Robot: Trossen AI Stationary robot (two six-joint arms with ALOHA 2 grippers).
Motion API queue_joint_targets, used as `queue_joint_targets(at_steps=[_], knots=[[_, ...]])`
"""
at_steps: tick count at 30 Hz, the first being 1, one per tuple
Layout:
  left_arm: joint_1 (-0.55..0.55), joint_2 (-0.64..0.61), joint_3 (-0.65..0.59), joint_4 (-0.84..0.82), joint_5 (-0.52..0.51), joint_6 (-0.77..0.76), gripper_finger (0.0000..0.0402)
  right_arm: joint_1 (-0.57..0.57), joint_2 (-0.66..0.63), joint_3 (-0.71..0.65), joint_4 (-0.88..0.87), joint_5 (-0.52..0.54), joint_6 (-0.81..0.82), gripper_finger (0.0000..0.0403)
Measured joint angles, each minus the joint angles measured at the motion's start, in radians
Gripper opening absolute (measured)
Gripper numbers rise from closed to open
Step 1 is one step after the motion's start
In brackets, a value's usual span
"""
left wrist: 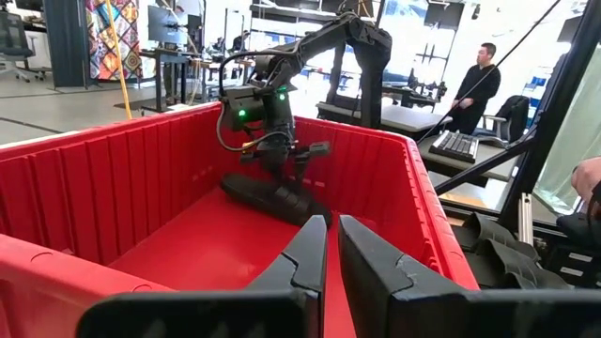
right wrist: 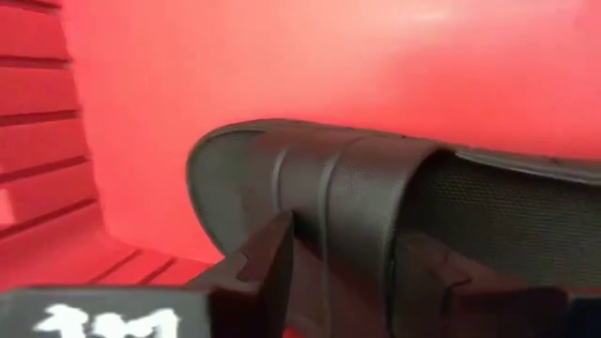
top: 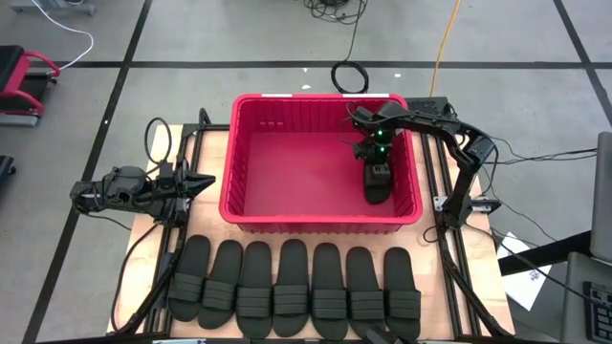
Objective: Pick and place slides into bin
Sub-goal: Put the black slides into the red bin
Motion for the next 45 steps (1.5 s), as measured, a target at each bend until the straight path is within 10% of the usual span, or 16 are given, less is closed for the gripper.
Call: queue_joint_targets(at_steps=[10, 22, 45], knots=[[0.0, 0.0, 0.0, 0.0, 0.0, 0.0, 0.0031, 0.004, 0.0, 0.0, 0.016, 0.055, 0.02, 0.014], [0.0, 0.0, 0.0, 0.0, 0.0, 0.0, 0.0031, 0.004, -0.001, 0.0, 0.056, 0.107, 0.072, 0.024], [0.0, 0.0, 0.0, 0.0, 0.0, 0.0, 0.0031, 0.033, -0.278, 0.0, 0.115, 0.255, 0.099, 0.0238]])
